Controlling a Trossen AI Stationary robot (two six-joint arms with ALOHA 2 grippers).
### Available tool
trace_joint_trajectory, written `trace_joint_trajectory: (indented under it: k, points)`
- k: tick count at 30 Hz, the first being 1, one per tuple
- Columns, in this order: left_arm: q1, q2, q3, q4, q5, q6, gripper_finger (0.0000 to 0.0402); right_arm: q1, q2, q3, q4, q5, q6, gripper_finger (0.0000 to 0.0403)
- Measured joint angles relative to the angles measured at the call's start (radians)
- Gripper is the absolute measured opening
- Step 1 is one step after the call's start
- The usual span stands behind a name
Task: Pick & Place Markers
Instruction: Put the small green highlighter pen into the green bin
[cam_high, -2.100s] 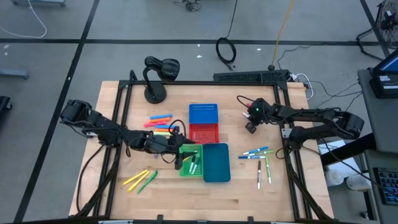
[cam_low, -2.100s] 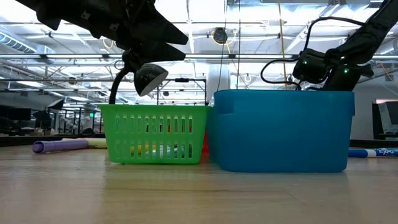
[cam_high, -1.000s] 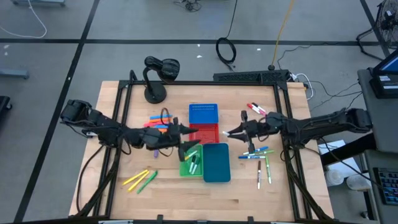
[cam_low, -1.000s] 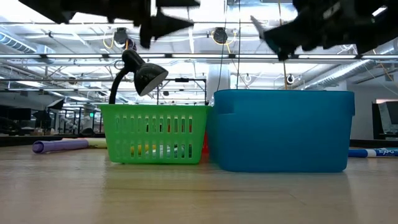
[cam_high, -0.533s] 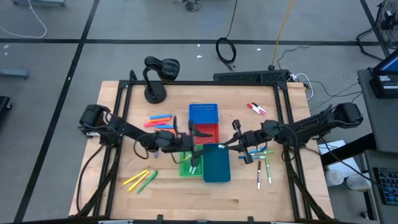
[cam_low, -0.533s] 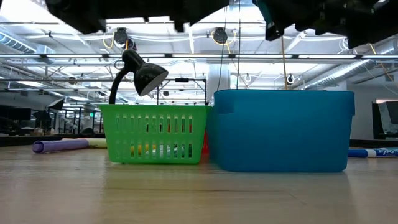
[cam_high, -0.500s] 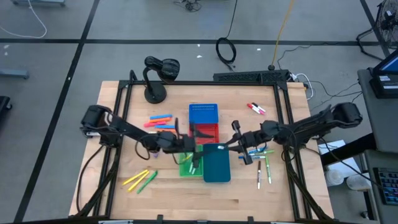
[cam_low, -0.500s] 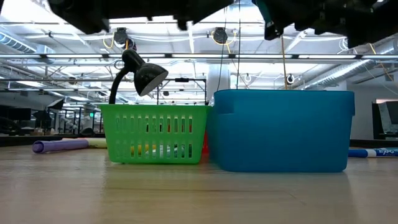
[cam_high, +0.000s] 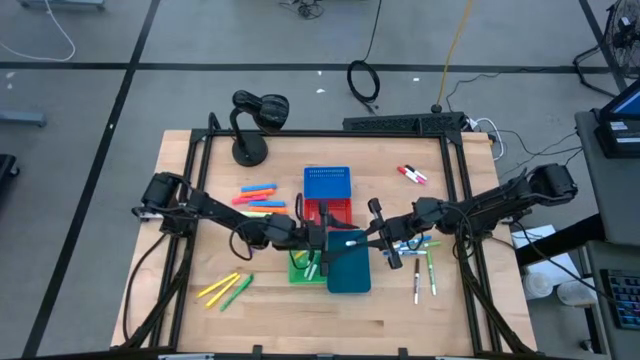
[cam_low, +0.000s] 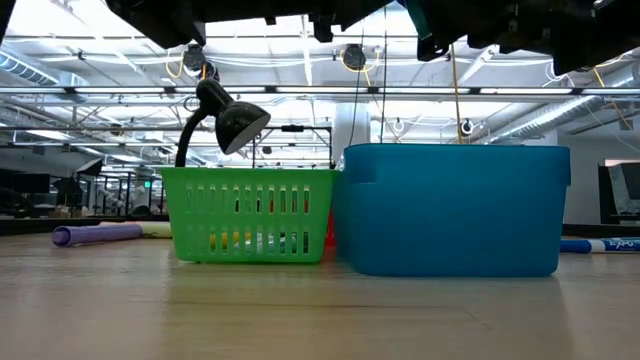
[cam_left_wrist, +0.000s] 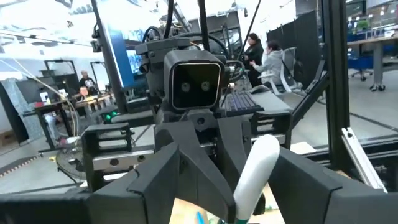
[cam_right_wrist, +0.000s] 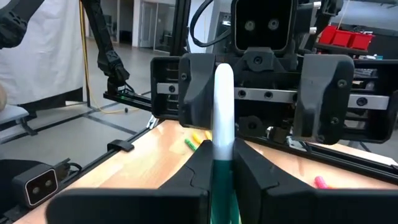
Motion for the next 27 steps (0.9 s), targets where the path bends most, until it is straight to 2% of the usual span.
trace_joint_trajectory:
  k: [5,7,10,15,21,23,27]
  points:
    - [-0.006,0.0,0.0,-0.01,0.037,0.029,0.0233,0.0,0.0,0.0,-0.002,0.0,-0.003,0.0026]
    - [-0.019,0.0,0.0,-0.008,0.054,0.072,0.0217,0.0,0.0,0.0,-0.003,0.0,-0.003,0.0026]
    - [-0.035,0.0,0.0,-0.009,0.053,0.116,0.0164,0.0,0.0,0.0,-0.003,-0.003,-0.004,0.0026]
    - [-0.03,-0.001,0.0,-0.008,0.063,0.114,0.0036,0.001,0.0,0.0,-0.005,-0.007,-0.003,0.0026]
    - [-0.024,-0.002,0.0,-0.01,0.041,0.091,0.0041,0.0,-0.001,-0.002,-0.01,0.001,0.0,0.0029]
    - [-0.036,-0.007,0.0,-0.015,0.023,0.109,0.0039,0.0,-0.001,-0.002,-0.017,0.008,0.023,0.0048]
    - [-0.085,-0.082,0.0,-0.115,-0.097,0.136,0.0038,0.001,-0.007,0.0,-0.053,0.118,0.052,0.0105]
